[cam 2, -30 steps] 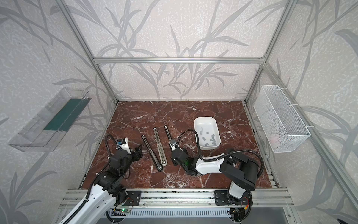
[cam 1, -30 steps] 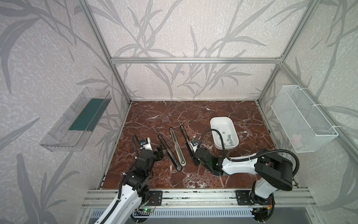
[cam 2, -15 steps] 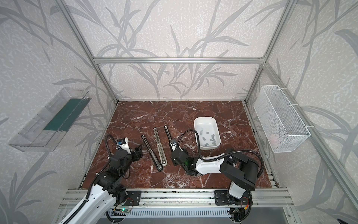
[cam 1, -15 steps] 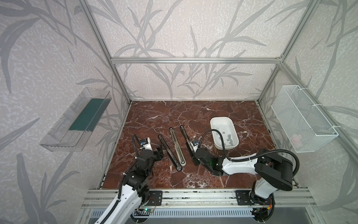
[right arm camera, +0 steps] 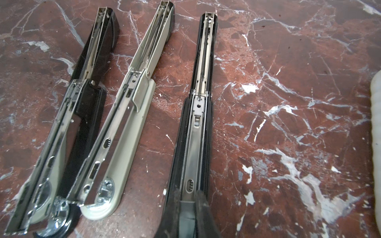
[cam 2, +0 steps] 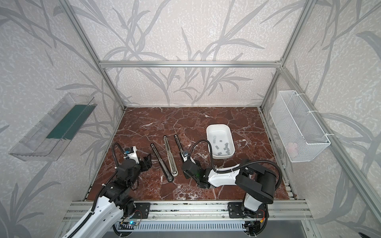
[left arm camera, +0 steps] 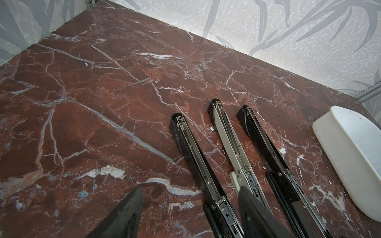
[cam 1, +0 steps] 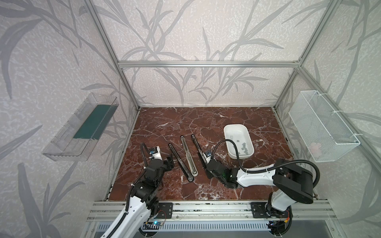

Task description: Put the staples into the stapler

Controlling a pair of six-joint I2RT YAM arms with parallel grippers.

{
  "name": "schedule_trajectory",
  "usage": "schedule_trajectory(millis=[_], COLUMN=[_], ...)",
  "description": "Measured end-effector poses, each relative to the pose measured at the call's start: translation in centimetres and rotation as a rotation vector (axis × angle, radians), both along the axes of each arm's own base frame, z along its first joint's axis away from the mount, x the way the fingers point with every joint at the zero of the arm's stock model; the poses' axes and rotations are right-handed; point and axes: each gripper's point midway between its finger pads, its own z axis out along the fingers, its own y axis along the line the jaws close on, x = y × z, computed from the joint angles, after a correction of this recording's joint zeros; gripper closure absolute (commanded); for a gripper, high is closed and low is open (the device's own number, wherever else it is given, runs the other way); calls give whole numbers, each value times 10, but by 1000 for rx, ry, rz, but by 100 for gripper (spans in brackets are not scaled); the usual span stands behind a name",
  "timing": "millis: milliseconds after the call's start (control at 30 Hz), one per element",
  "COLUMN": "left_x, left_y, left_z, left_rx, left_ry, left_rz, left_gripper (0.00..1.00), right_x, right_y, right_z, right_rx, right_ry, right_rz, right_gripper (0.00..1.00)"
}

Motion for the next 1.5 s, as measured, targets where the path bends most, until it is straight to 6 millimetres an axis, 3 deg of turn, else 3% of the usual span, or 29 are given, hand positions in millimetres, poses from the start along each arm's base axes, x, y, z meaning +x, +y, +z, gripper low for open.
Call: schedule_trajectory(millis=[267,467,600,733,867,1000,1067,1200,1300,1400,1500], left_x=[0,0,0,0,0,0,0,1,1,1,1], left_y=[0,0,0,0,0,-1,-1,-2,-2,-2,-2], left_z=[0,0,0,0,-2,-6,-7,-8,-8,-8,-6], left_rx=[0,0,0,0,3,6,6,8,7,7,4], left_ry=[0,0,0,-1,8,13,14,21,21,19,12], left_rz=[0,-1,-1,-1,-3,-6,-7,-10,-11,-10,-11], left_gripper=[26,25,25,26,26,26,26,26,26,26,26], right_x=[0,-6,-7,-2,17,65,83,113,136,165,196], right_y=[-1,-6,-9,-10,-22,-78,-114,-180,-207,-214,-207], right_z=[0,-2,7,36,91,152,163,141,115,96,78], right_rx=[-3,-36,-42,-23,27,94,88,14,-41,-74,-79], right_ry=[2,16,12,-33,-93,-154,-164,-80,34,128,208], right_rz=[-4,7,12,4,-60,-253,-348,-506,-574,-605,-603], right_gripper=[76,70,68,63,63,62,61,60,61,61,63])
